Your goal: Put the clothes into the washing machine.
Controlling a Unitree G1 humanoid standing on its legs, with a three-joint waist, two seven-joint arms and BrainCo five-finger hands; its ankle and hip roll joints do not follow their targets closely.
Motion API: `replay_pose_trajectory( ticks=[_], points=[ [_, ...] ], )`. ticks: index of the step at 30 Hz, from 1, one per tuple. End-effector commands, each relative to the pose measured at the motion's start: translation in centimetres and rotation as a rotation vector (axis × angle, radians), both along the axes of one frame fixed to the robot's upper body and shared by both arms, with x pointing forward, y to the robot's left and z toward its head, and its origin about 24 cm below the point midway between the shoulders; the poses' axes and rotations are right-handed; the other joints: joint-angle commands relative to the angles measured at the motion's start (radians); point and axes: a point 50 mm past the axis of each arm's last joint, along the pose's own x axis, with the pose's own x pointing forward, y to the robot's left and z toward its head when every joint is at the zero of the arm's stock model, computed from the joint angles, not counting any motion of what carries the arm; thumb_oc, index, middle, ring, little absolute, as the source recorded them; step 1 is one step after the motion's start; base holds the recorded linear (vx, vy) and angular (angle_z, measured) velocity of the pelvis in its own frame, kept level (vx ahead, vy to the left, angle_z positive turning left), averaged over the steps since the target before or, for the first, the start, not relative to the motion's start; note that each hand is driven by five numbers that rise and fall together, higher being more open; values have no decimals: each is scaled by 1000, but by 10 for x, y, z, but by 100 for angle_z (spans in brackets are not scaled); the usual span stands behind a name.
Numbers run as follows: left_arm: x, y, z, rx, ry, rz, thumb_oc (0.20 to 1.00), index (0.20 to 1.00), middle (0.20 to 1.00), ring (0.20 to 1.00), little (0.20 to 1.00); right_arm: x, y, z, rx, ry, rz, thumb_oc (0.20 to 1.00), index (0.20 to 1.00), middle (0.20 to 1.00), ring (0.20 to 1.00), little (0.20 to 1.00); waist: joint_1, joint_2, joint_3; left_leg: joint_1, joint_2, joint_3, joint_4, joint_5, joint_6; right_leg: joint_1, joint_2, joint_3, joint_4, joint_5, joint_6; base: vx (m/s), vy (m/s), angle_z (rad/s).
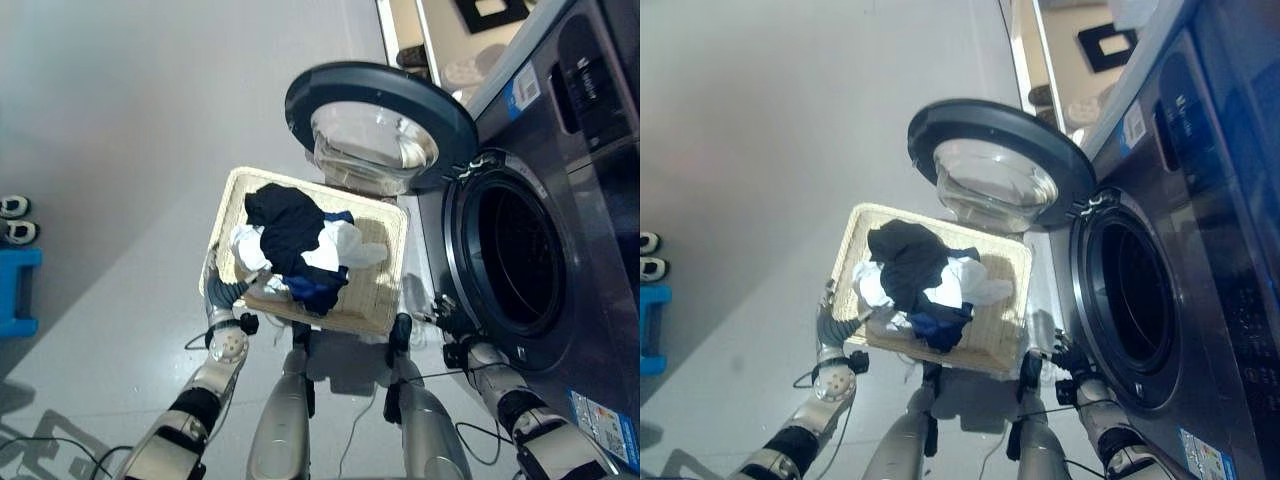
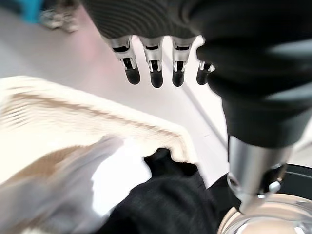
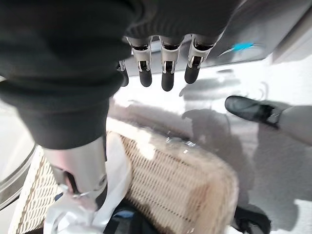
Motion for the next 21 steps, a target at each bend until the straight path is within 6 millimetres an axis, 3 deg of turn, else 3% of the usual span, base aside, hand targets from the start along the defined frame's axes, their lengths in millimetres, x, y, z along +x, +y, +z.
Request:
replay_pose_trajectory(
  ticks=[1,6,9,11,21],
  points=[
    [9,2,38,233,-198,39,1000,1000,1000,1000,1000,9,1,20,-9,-105,23,1000,1000,1000,1000,1000,0,-49,-4,-104,-39,-61,65,-10,59,-144,-56,40,141,13,47,-38,6,-4],
    [25,-1,69,515,-284,89,1000,1000,1000,1000,1000,22,7,39,-37,-157,63,1000,1000,1000,1000,1000,-24,-46,-4,-243,-52,-69,161,-17,54,-270,-53,44,214,2,42,-26,28,-5],
    [27,0,75,557,-300,98,1000,1000,1000,1000,1000,24,8,42,-43,-165,70,1000,1000,1000,1000,1000,-28,-46,-4,-269,-54,-70,177,-18,54,-293,-52,44,225,0,41,-5,14,3],
    [32,2,87,684,-334,114,1000,1000,1000,1000,1000,29,8,51,-60,-188,79,1000,1000,1000,1000,1000,-37,-41,-4,-335,-58,-66,218,-23,52,-354,-48,43,259,-7,38,-17,39,1],
    [47,8,110,933,-345,135,1000,1000,1000,1000,1000,47,-14,75,-107,-223,39,1000,1000,1000,1000,1000,-55,-32,-4,-478,-64,-65,313,-34,51,-490,-32,52,332,-17,28,0,4,0]
  ],
)
